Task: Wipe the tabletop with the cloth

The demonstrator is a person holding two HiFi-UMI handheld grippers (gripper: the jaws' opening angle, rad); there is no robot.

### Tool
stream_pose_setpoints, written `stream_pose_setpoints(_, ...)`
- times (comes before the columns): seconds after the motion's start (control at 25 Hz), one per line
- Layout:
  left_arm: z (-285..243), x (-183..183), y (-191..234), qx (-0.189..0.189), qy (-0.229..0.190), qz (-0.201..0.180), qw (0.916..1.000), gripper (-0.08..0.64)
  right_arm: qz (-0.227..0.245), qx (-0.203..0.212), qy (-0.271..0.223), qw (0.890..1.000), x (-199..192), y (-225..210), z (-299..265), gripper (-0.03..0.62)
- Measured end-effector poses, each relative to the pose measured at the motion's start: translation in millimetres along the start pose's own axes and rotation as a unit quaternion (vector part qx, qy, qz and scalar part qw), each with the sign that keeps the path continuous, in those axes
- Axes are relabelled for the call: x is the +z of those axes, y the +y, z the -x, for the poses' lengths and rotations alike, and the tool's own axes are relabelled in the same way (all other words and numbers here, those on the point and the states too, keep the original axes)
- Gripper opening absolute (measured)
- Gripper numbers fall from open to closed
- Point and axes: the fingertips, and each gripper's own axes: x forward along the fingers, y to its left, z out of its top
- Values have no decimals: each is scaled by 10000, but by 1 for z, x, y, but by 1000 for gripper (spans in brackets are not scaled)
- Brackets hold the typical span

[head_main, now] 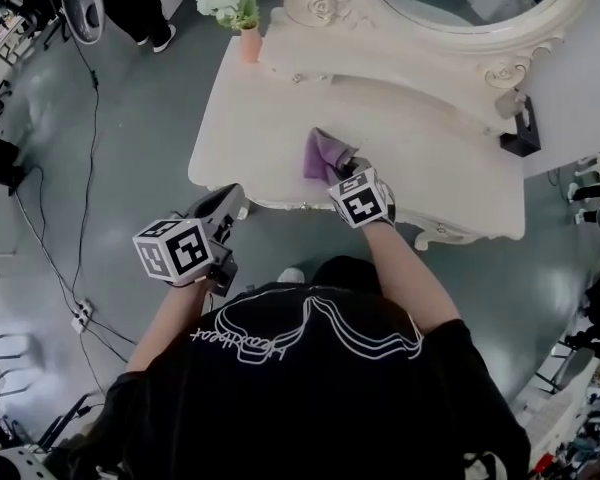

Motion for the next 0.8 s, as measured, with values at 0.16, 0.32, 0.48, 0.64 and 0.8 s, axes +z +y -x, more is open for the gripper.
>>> stream_pose_setpoints(0.16, -10, -1, -8, -59, 75, -42, 9999, 5, -55, -68, 24, 10000, -10, -13, 8, 51)
stream_pose_setpoints(0.32, -23, -5, -19, -144, 171, -57, 9997, 5, -133, -129, 73, 9998, -23, -26, 15, 51)
stream_pose_setpoints(0.48, -35, -5, -32, -217, 200, -117, 9995, 5, -172, -172, 102, 9997, -34, -39, 24, 51)
stream_pose_setpoints(0.64, -48, -6, -45, -273, 223, -138, 9993, 5, -243, -209, 138, 9994, -48, -54, 33, 51)
stream_pose_setpoints(0.8, -65, -9, -60, -338, 263, -144, 9990, 4, -194, -258, 101, 9994, -57, -73, 43, 51)
